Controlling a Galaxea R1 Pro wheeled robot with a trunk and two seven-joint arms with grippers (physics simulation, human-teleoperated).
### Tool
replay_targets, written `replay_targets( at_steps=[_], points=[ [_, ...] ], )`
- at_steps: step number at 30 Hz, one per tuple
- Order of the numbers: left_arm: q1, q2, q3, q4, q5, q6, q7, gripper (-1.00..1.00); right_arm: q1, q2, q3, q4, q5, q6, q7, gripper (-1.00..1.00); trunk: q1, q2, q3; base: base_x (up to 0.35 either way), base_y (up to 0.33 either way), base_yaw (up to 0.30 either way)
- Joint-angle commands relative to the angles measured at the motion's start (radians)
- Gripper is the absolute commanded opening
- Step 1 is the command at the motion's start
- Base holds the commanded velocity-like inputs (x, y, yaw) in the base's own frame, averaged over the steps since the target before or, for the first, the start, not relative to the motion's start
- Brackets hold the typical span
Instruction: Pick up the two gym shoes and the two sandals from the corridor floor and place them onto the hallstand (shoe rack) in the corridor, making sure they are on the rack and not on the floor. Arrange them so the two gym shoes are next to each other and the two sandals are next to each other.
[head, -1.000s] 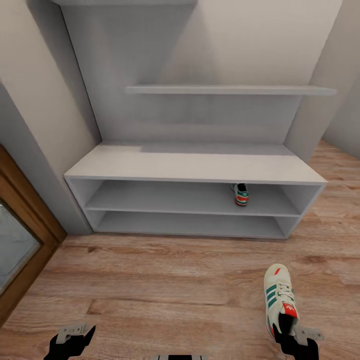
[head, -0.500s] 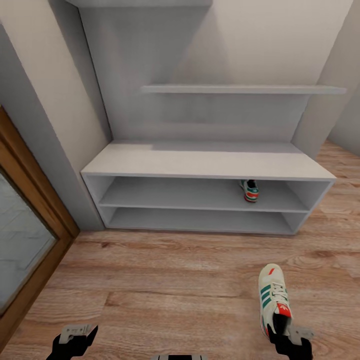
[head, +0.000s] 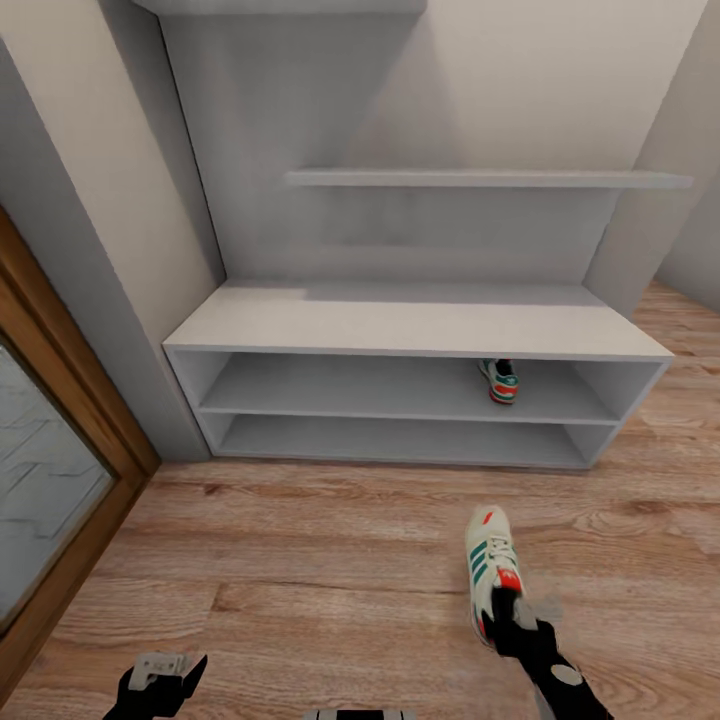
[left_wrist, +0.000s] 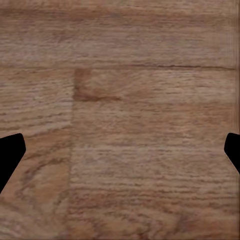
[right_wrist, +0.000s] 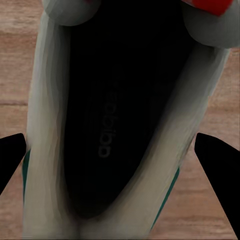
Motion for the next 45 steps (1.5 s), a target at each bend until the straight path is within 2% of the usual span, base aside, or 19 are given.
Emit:
replay_targets(
  at_steps=[1,2,3,4,6,7,9,11,13,14,17,20,25,30,34,45],
  points=[
    [-0.001,0.000,0.008,0.001,-0.008,-0.006,-0.006,1.00,-0.003,0.011,-0.008,-0.036,0.013,0.044,0.007,-1.00,0.000,0.000,-0.001,0.000,0.000,0.000],
    [-0.001,0.000,0.007,0.003,-0.008,-0.008,-0.007,1.00,-0.009,0.029,-0.007,-0.112,0.022,0.133,0.007,-1.00,0.000,0.000,-0.001,0.000,0.000,0.000],
    [-0.001,0.000,0.007,0.003,-0.009,-0.009,-0.008,1.00,-0.013,0.037,-0.005,-0.150,0.027,0.175,0.008,-1.00,0.000,0.000,-0.001,0.000,0.000,0.000],
    [-0.001,0.000,0.006,0.004,-0.009,-0.010,-0.008,1.00,-0.021,0.051,0.002,-0.223,0.040,0.255,0.008,-1.00,0.000,0.000,-0.001,0.000,0.000,0.000],
    [-0.001,0.000,0.005,0.004,-0.009,-0.011,-0.009,1.00,-0.029,0.062,0.020,-0.289,0.055,0.327,0.008,-1.00,0.000,0.000,-0.001,0.000,0.000,0.000],
    [-0.001,0.000,0.001,0.005,-0.009,-0.011,-0.009,1.00,-0.039,0.070,0.045,-0.347,0.070,0.391,0.007,-1.00,0.000,0.000,-0.001,0.000,0.000,0.000],
    [-0.001,0.000,-0.006,0.005,-0.009,-0.011,-0.009,1.00,-0.060,0.076,0.087,-0.415,0.090,0.468,0.006,-1.00,0.000,0.000,-0.001,0.000,0.000,0.000],
    [-0.001,0.000,-0.011,0.006,-0.008,-0.010,-0.009,1.00,-0.106,0.080,0.126,-0.476,0.105,0.560,0.006,-1.00,0.000,0.000,-0.001,0.000,0.000,0.000],
    [-0.001,0.000,-0.012,0.006,-0.008,-0.009,-0.009,1.00,-0.145,0.082,0.137,-0.494,0.110,0.611,0.005,-1.00,0.000,0.000,-0.001,0.000,0.000,0.000],
    [-0.001,0.000,-0.013,0.006,-0.007,-0.009,-0.009,1.00,-0.186,0.082,0.142,-0.505,0.112,0.649,0.006,-1.00,0.000,0.000,-0.001,0.000,0.000,0.000],
    [-0.001,0.000,-0.014,0.007,-0.006,-0.009,-0.010,1.00,-0.233,0.081,0.144,-0.547,0.114,0.697,0.006,-1.00,0.000,0.000,-0.001,0.000,0.000,0.000],
    [0.001,0.002,-0.011,0.006,-0.001,-0.013,-0.008,1.00,-0.249,0.068,0.139,-0.562,0.116,0.713,0.006,-1.00,0.000,0.000,-0.001,0.000,0.000,0.000],
    [0.005,0.001,-0.014,0.006,-0.002,-0.013,-0.004,1.00,-0.255,0.075,0.139,-0.574,0.116,0.702,0.005,-1.00,0.000,0.000,-0.001,0.000,0.000,0.000],
    [0.006,0.000,-0.016,0.006,-0.003,-0.013,0.000,1.00,-0.256,0.054,0.138,-0.572,0.116,0.690,0.004,-1.00,0.000,0.000,-0.001,0.000,0.000,0.000],
    [0.007,0.000,-0.016,0.006,-0.003,-0.013,0.002,1.00,-0.256,0.049,0.138,-0.574,0.116,0.689,0.002,-1.00,0.000,0.000,-0.001,0.000,0.000,0.000],
    [0.007,-0.002,-0.017,0.008,-0.003,-0.013,0.003,1.00,-0.257,0.047,0.143,-0.602,0.105,0.687,-0.059,-1.00,0.000,0.000,-0.001,0.000,0.000,0.000]
  ],
)
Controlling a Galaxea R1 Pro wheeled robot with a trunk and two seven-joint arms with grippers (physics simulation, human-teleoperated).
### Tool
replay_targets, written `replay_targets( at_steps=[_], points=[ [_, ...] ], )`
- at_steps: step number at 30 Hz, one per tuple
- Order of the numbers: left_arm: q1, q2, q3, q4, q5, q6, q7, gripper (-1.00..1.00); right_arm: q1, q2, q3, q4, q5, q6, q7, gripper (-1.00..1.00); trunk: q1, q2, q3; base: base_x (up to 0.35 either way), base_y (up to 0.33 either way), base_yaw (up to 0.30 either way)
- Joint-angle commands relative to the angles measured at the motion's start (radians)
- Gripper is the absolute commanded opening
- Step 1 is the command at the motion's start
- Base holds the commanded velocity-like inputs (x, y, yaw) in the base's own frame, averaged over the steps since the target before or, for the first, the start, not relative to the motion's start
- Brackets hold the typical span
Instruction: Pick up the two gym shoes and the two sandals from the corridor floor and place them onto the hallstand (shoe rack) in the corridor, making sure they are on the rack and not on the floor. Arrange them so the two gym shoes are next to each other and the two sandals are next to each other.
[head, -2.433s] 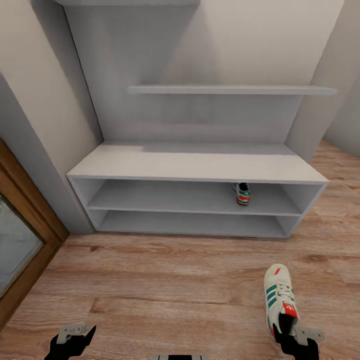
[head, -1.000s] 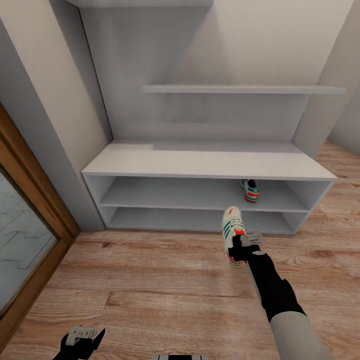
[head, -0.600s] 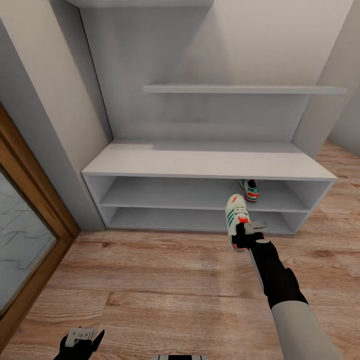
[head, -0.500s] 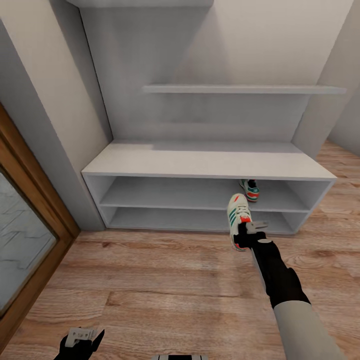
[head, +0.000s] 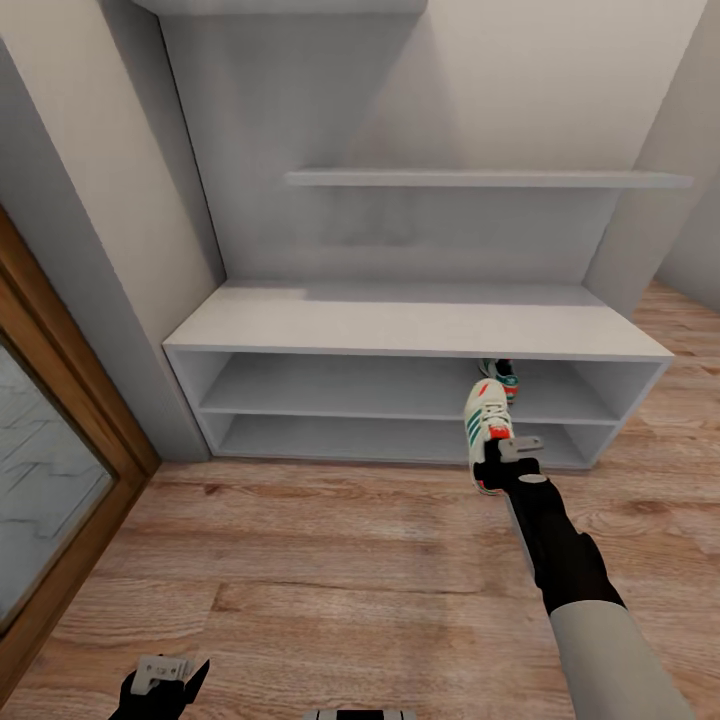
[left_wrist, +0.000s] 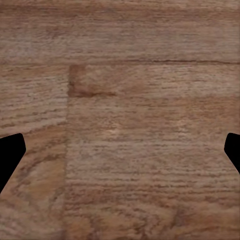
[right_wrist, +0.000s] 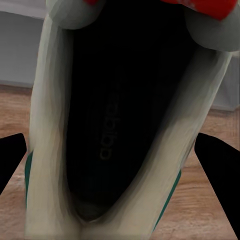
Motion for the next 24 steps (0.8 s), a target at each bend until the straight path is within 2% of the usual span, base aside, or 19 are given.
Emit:
replay_targets(
  at_steps=[1,9,10,16,24],
  points=[
    [-0.001,0.000,0.009,0.000,-0.008,-0.004,-0.005,1.00,-0.001,0.001,-0.001,0.000,0.003,0.004,-0.005,-1.00,0.000,0.000,-0.001,0.000,0.000,0.000],
    [-0.001,0.001,0.009,0.000,-0.008,-0.004,-0.005,1.00,-0.005,0.005,0.001,0.001,0.000,0.003,-0.048,-1.00,0.000,0.000,-0.001,0.000,0.000,0.000],
    [-0.001,0.001,0.009,-0.001,-0.008,-0.004,-0.005,1.00,-0.005,0.005,0.001,0.001,0.001,0.002,-0.104,-1.00,0.000,0.000,-0.001,0.000,0.000,0.000],
    [-0.001,0.002,0.009,-0.001,-0.008,-0.004,-0.005,1.00,-0.005,0.005,0.002,0.002,0.000,0.002,-0.104,-1.00,0.000,0.000,-0.001,0.000,0.000,0.000],
    [-0.001,0.001,0.009,-0.001,-0.008,-0.004,-0.005,1.00,-0.005,0.005,0.002,-0.001,0.000,0.002,-0.104,-1.00,0.027,-0.050,-0.028,0.000,0.000,0.019]
  ],
)
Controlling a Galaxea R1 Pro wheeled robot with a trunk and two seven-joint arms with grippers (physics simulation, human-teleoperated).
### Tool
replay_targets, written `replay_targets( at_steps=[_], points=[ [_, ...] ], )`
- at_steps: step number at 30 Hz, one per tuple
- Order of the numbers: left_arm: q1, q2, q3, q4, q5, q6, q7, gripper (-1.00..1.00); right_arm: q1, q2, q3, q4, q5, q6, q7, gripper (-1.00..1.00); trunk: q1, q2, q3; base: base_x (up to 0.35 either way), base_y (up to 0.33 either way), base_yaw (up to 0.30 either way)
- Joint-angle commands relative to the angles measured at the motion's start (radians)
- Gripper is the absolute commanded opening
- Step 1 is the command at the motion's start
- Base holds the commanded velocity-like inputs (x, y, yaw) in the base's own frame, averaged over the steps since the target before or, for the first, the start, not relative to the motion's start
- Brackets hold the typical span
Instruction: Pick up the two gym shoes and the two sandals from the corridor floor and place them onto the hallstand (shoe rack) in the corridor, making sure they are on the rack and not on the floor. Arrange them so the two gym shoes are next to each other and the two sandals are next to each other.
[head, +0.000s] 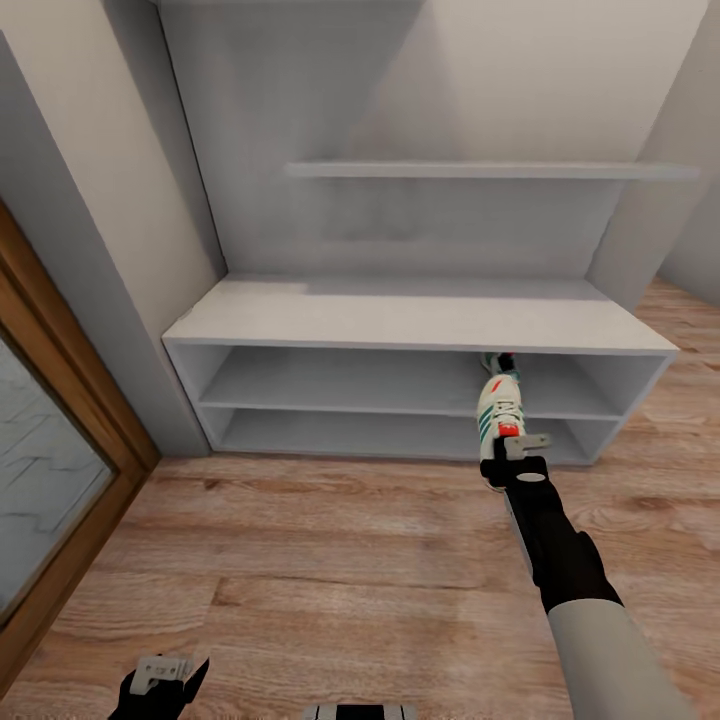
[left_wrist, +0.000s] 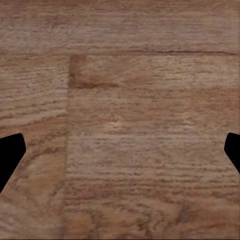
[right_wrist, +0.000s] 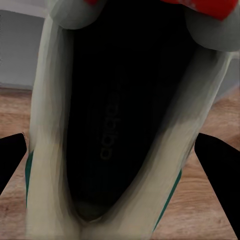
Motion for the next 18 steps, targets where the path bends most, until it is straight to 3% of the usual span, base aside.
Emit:
replay_targets(
  at_steps=[1,5,7,18],
  points=[
    [-0.001,0.000,0.009,0.000,-0.008,-0.004,-0.005,1.00,0.000,0.001,-0.001,-0.001,0.004,0.005,-0.001,-1.00,0.000,-0.001,-0.006,0.000,0.000,0.105],
    [-0.001,0.000,0.009,0.000,-0.008,-0.004,-0.005,1.00,0.000,0.001,-0.002,-0.001,0.004,0.005,0.018,-1.00,0.002,-0.002,-0.025,0.000,0.000,0.133],
    [-0.001,0.001,0.009,0.000,-0.008,-0.004,-0.005,1.00,0.000,-0.001,-0.004,-0.004,0.008,0.005,0.097,-1.00,0.003,-0.002,-0.036,0.000,0.000,0.118],
    [-0.001,0.001,0.009,0.000,-0.008,-0.004,-0.005,1.00,0.000,-0.006,-0.009,-0.039,0.012,0.006,0.120,-1.00,0.008,-0.005,-0.095,0.000,0.000,0.096]
  ],
)
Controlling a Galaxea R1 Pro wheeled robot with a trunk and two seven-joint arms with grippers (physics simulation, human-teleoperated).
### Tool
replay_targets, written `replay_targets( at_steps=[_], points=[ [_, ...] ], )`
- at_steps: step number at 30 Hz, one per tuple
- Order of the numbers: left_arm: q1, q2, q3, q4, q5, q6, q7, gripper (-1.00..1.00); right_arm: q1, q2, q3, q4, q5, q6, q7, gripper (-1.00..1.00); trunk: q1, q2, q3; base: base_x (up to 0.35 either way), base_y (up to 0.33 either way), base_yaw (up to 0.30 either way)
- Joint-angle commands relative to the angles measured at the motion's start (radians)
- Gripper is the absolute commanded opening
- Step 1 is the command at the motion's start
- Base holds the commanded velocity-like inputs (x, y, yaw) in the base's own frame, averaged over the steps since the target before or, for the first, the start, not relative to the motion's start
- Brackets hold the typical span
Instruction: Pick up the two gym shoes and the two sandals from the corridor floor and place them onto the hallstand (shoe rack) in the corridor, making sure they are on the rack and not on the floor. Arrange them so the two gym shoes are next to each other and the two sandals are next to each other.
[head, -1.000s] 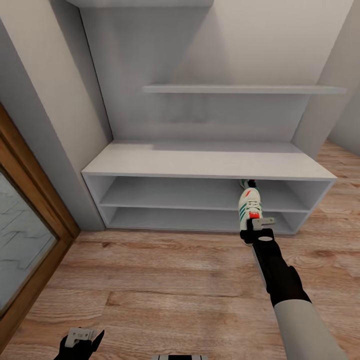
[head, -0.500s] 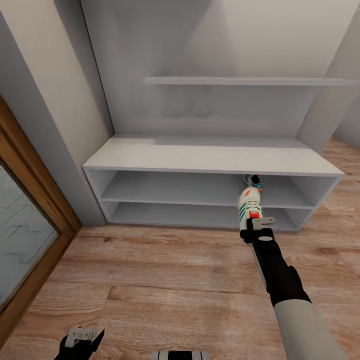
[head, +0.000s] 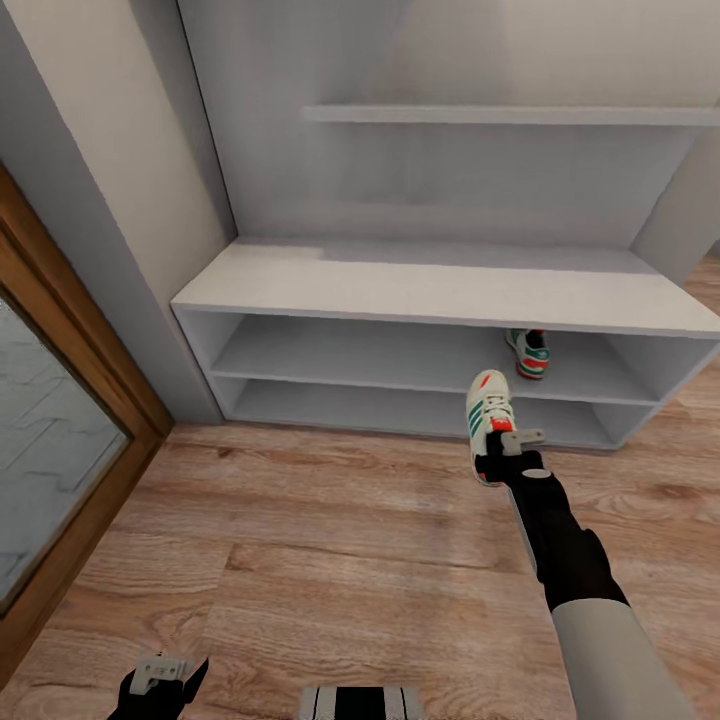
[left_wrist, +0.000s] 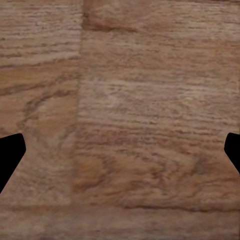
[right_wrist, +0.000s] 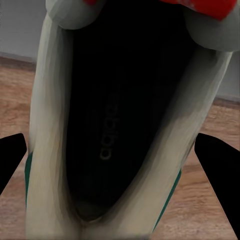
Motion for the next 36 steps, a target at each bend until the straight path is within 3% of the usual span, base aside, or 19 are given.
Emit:
replay_targets(
  at_steps=[1,10,20,36],
  points=[
    [-0.001,-0.001,0.009,0.000,-0.008,-0.004,-0.005,1.00,0.000,0.001,-0.002,-0.006,0.005,0.005,0.002,-1.00,0.000,-0.001,-0.006,0.000,0.000,0.090],
    [-0.001,-0.002,0.008,0.000,-0.008,-0.004,-0.005,1.00,0.000,0.000,-0.004,-0.030,0.007,0.006,-0.002,-1.00,0.000,-0.001,-0.016,0.000,0.000,0.026],
    [-0.001,-0.001,0.009,0.002,-0.008,-0.004,-0.005,1.00,0.000,0.000,-0.004,-0.060,0.005,0.005,-0.069,-1.00,0.000,-0.001,-0.016,0.088,0.000,0.001],
    [-0.001,-0.001,0.009,0.000,-0.007,-0.004,-0.005,1.00,0.000,0.002,-0.003,-0.057,0.004,0.006,-0.072,-1.00,0.000,-0.001,-0.016,0.095,0.000,0.000]
  ],
)
